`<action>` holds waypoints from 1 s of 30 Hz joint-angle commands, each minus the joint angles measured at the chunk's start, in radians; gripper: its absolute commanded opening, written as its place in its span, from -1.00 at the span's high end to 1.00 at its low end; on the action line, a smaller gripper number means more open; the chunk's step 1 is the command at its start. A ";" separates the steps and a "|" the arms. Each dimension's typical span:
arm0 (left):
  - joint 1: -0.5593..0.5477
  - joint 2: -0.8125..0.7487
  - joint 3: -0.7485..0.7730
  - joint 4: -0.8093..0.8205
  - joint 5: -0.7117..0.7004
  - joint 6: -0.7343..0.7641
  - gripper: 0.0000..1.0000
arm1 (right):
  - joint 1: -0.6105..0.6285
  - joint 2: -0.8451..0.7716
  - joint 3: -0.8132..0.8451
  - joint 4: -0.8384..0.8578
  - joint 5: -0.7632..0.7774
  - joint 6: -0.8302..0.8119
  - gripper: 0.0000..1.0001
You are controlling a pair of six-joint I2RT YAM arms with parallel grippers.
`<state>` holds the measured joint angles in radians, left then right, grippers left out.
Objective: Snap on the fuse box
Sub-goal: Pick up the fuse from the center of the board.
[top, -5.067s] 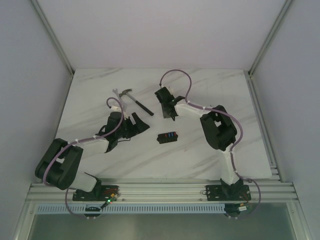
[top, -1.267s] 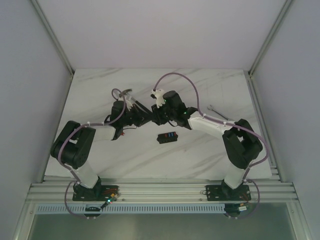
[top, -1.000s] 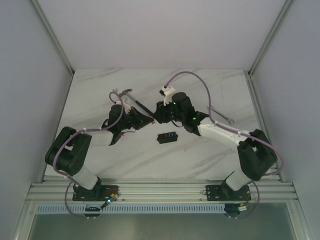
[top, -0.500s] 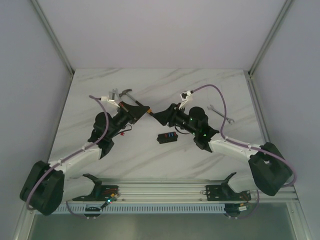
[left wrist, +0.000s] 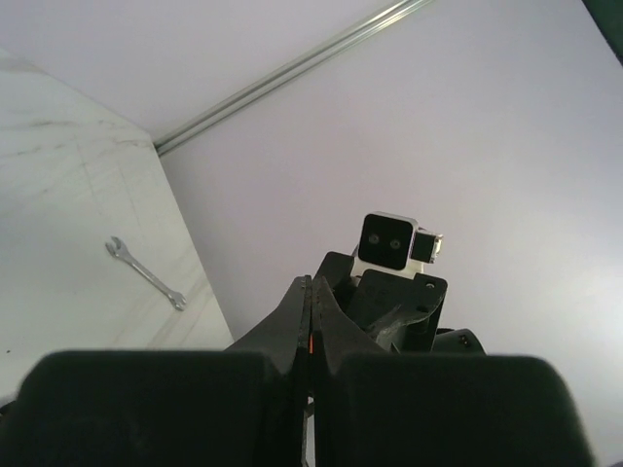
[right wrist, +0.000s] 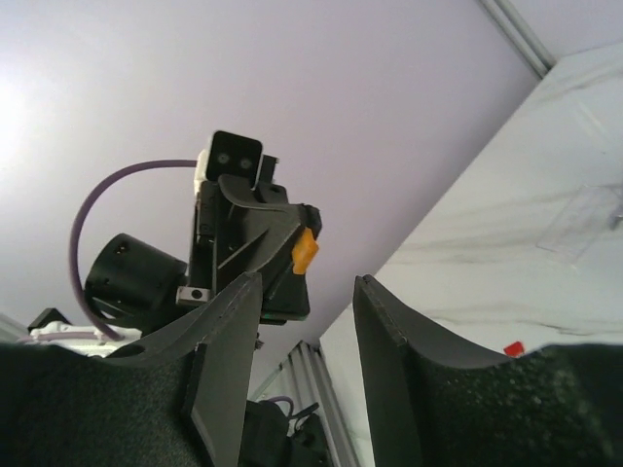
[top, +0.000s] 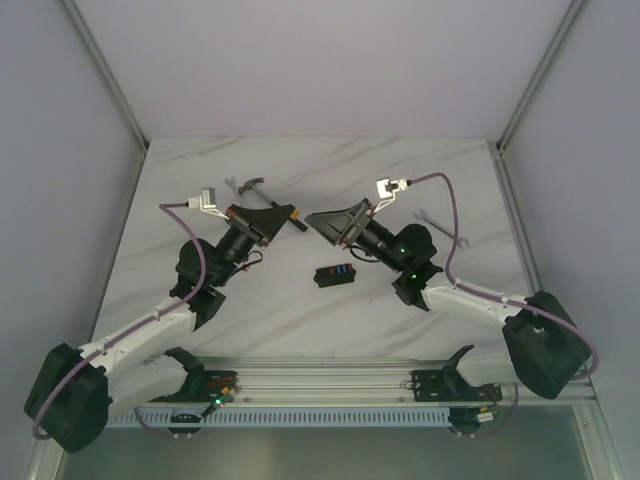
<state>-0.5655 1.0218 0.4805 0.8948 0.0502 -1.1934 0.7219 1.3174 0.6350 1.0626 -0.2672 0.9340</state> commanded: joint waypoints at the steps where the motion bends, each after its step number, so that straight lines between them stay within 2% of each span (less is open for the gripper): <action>1: -0.023 -0.007 -0.008 0.093 -0.038 -0.015 1.00 | 0.012 0.012 0.020 0.125 -0.036 0.028 0.03; 30: -0.075 0.004 -0.031 0.173 -0.072 -0.046 1.00 | 0.016 0.117 0.072 0.284 -0.098 0.092 0.41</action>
<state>-0.6353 1.0279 0.4622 1.0031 -0.0051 -1.2198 0.7330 1.4265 0.6708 1.2709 -0.3470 1.0214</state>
